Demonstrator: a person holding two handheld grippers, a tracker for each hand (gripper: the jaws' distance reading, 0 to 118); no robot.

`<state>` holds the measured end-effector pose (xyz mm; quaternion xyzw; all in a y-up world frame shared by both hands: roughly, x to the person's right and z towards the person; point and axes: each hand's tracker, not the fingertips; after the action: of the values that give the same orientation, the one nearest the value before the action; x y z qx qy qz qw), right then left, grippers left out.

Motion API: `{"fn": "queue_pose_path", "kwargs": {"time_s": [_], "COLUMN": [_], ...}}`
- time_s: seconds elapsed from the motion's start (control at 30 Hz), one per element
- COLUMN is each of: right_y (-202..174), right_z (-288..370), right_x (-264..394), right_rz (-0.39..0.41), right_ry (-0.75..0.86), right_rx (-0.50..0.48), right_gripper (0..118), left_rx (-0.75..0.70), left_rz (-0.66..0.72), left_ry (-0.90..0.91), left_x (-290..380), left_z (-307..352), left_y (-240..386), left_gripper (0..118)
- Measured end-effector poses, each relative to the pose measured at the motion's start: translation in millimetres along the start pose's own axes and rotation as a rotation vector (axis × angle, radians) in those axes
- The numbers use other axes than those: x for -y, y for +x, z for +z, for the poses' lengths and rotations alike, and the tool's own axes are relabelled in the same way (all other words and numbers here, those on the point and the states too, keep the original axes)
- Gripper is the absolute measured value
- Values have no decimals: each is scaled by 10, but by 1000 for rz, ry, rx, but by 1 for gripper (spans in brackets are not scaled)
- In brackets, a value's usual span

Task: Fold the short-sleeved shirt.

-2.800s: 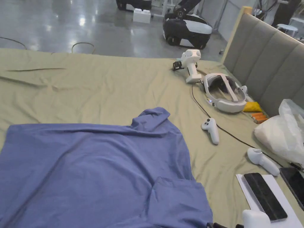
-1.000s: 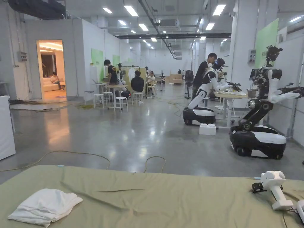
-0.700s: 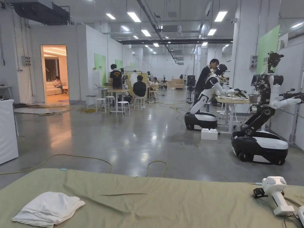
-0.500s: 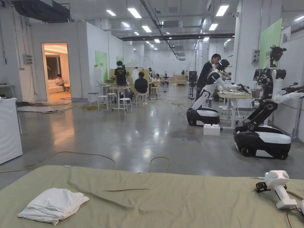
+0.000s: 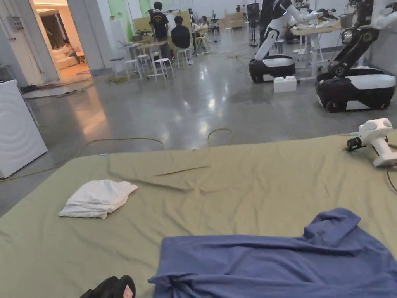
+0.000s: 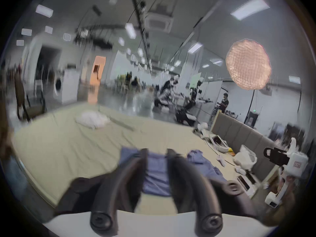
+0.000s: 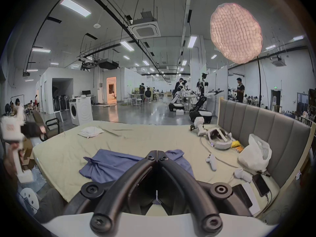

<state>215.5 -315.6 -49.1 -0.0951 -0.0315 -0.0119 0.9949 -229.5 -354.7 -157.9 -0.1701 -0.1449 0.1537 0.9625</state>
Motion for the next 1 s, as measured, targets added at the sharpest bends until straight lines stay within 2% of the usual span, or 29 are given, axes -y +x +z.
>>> {"fn": "queue_pose_path", "kwargs": {"time_s": [0.03, 0.07, 0.17, 0.27, 0.37, 0.43, 0.47, 0.53, 0.57, 0.67, 0.73, 0.8, 0.83, 0.87, 0.9, 0.93, 1.0], "right_y": [20, 41, 157, 257, 343, 417, 451, 508, 540, 600, 644, 658, 700, 765, 798, 913, 1148], "right_z": [-8, -17, -45, -77, -88, -93, -94, -117, -144, -192, -226, -301, -401, -555, -707, -938, -1286], "right_x": [50, 101, 256, 353, 422, 459, 478, 526, 551, 608, 657, 687, 728, 792, 834, 976, 1299], "right_rz": [-10, -23, -61, -93, -116, -149, -176, -223, -240, -250, -260, -273, -277, -283, -302, -353, -486], "right_ry": [-15, -30, -97, -147, -181, -197, -202, -215, -228, -252, -259, -285, -316, -372, -430, -506, -553], "right_rx": [-4, 1, 5, 30, 73, 95, 103, 110, 116, 139, 137, 126, 114, 110, 108, 117, 159], "right_gripper": [0, 0, 0, 0, 0, 0, 0, 0, 0, 0, 0, 1, 10, 35, 80, 92, 88], "left_rx": [0, -39, -139, -155, -235, -253, -238, -278, -324, -320, -313, -331, -333, -342, -341, -340, -332], "left_rz": [31, 43, 53, 47, 32, 42, 63, 63, 36, 2, -46, -54, -37, -27, -26, -31, -41], "left_ry": [-68, -144, -319, -376, -466, -489, -510, -564, -588, -555, -576, -592, -603, -618, -626, -639, -652], "left_x": [130, 269, 609, 846, 990, 1025, 1047, 1126, 1172, 1162, 1177, 1197, 1192, 1206, 1193, 1175, 1149], "left_z": [-188, -374, -949, -1472, -1900, -2070, -2140, -2305, -2370, -2389, -2387, -2438, -2470, -2516, -2533, -2535, -2527], "left_y": [-122, -220, -499, -750, -890, -925, -925, -917, -914, -865, -807, -792, -798, -860, -865, -866, -864], "left_gripper": [78, 82, 82, 82, 82, 75, 66, 30, 22, 19, 9, 6, 6, 6, 6, 6, 6]}}
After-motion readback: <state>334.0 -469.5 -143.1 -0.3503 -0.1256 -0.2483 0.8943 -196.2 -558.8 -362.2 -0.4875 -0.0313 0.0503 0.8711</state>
